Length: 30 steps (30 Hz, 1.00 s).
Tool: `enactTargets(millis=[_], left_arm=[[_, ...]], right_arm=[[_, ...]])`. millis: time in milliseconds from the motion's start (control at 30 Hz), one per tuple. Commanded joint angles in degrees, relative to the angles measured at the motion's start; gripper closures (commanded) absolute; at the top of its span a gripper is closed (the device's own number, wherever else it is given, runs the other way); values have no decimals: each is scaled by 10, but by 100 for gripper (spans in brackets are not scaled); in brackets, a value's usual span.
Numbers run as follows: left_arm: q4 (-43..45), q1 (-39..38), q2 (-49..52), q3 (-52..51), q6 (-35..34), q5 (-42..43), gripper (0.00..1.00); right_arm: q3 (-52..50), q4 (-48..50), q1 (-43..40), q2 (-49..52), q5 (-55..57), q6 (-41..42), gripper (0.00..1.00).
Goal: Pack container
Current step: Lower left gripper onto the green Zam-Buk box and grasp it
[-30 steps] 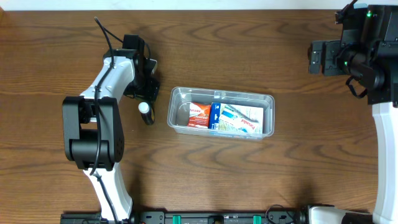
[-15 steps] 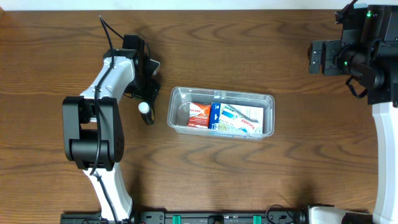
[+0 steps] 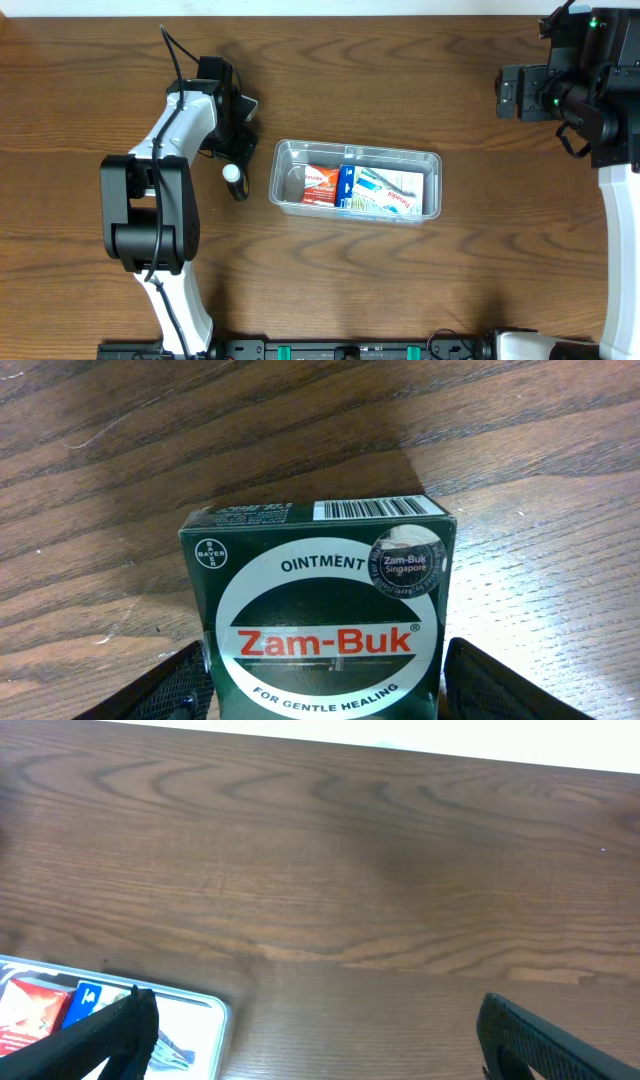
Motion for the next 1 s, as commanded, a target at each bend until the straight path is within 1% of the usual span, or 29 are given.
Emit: enactTargets(millis=[0, 700, 967], left_arm=[[-1, 1, 6, -7, 5, 4, 26], [8, 1, 6, -21, 2, 4, 27], [9, 1, 4, -10, -44, 3, 28]], right_arm=[[0, 1, -3, 0, 4, 9, 1], [0, 1, -3, 0, 4, 9, 1], [0, 1, -3, 0, 4, 9, 1]])
